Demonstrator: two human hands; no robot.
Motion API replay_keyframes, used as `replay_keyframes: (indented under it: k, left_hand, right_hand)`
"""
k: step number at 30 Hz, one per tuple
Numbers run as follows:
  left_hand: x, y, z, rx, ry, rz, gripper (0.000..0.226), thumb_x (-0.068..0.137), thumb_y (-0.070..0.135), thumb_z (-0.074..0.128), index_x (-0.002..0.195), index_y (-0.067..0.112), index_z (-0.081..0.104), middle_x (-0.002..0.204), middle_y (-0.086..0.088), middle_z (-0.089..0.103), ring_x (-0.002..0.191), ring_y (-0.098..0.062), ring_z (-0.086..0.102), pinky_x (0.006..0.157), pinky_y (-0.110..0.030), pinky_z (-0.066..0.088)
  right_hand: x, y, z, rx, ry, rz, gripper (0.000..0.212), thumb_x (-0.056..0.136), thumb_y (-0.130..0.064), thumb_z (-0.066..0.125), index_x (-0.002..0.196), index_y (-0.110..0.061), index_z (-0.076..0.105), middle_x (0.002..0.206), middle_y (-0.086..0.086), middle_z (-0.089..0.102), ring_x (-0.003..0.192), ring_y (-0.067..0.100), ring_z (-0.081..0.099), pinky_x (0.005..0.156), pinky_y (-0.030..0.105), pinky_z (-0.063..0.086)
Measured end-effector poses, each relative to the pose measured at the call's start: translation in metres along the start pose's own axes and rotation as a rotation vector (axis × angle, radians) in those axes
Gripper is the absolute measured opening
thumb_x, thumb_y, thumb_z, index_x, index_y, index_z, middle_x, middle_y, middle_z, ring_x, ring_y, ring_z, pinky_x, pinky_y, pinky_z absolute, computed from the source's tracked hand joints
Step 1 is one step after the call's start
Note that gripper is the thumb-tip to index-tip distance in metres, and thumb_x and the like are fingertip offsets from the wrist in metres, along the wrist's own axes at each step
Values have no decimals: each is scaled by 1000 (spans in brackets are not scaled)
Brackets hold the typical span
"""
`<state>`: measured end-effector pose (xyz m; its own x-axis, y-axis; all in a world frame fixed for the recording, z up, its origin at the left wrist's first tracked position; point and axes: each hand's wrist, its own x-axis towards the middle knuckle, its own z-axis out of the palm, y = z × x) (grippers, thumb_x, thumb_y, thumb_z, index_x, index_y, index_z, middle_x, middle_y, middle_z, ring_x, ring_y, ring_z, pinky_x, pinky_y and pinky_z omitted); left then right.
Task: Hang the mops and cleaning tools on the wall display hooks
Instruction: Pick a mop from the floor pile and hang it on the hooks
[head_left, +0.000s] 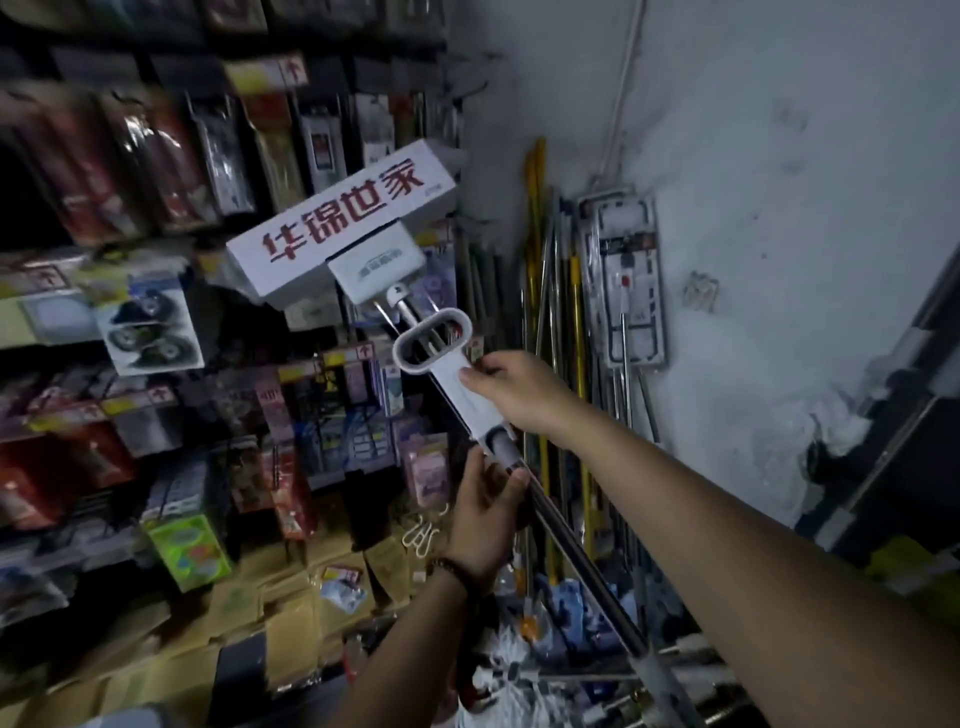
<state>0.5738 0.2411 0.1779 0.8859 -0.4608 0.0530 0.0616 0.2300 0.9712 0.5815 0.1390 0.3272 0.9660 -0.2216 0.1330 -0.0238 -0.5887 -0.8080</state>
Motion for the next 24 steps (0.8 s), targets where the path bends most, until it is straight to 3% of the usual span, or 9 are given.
replay_keyframes:
  k: [3, 6, 9, 11, 12, 15, 18, 20, 24]
  left_hand:
    - [2, 24, 8, 108, -115, 133, 37, 102, 24, 65, 137, 23, 52, 111, 3, 70, 109, -29, 67, 98, -44, 57]
    - [6, 48, 16, 179, -202, 189, 24, 103, 23, 63, 126, 28, 57, 105, 8, 67, 102, -15, 64, 97, -41, 53]
    - [17, 79, 25, 290, -311, 242, 27, 99, 27, 69, 123, 27, 56, 112, -1, 68, 104, -8, 62, 97, -37, 50]
    - [24, 107, 32, 269, -366, 267, 46, 97, 27, 72, 138, 28, 52, 130, 7, 68, 122, -10, 64, 105, -32, 52]
    - [28, 123, 36, 216, -369, 260, 49, 97, 28, 72, 141, 30, 51, 133, 7, 68, 123, -16, 65, 105, -37, 54]
    - [42, 166, 51, 32, -363, 260, 41, 101, 28, 63, 141, 30, 54, 134, 0, 68, 122, -28, 68, 100, -52, 57]
    - [54, 191, 73, -21, -454, 243, 27, 105, 29, 57, 130, 24, 64, 127, -14, 71, 114, -35, 70, 90, -48, 57]
    - [61, 201, 90, -40, -504, 222, 25, 102, 34, 61, 124, 24, 68, 119, -24, 70, 99, -35, 70, 81, -43, 56]
    - [66, 225, 125, -35, -616, 223, 25, 103, 33, 58, 125, 25, 68, 125, -15, 73, 120, -41, 67, 100, -53, 52]
  right_hand:
    - [2, -15, -20, 109, 14, -6, 30, 102, -44, 64, 83, -21, 66, 70, 4, 62, 63, 20, 62, 62, 36, 46]
    - [0, -22, -43, 247, 72, -25, 36, 98, -42, 70, 98, -7, 73, 96, 27, 73, 86, 44, 73, 78, 55, 60]
    - [-4, -26, -65, 308, 174, -34, 56, 88, -49, 75, 105, 4, 68, 106, 37, 68, 96, 55, 69, 85, 69, 55]
    - [-8, -26, -78, 315, 241, -54, 37, 92, -39, 75, 102, -3, 74, 101, 25, 76, 96, 44, 74, 89, 62, 57]
    - [-10, -24, -84, 321, 283, -49, 30, 93, -35, 76, 102, -6, 76, 99, 19, 79, 95, 39, 76, 90, 58, 59]
    - [-20, -22, -100, 400, 371, -54, 16, 95, -21, 75, 104, -7, 77, 97, 11, 82, 92, 32, 79, 84, 47, 63]
    - [-33, -26, -117, 412, 446, -66, 10, 97, -17, 73, 102, -10, 78, 94, 11, 82, 91, 32, 79, 85, 48, 61]
    - [-40, -31, -130, 405, 511, -82, 12, 97, -20, 73, 101, -10, 79, 94, 11, 82, 91, 32, 79, 87, 50, 61]
    - [-53, -44, -160, 347, 628, -137, 49, 84, -48, 74, 102, -2, 73, 99, 26, 76, 101, 44, 74, 89, 60, 58]
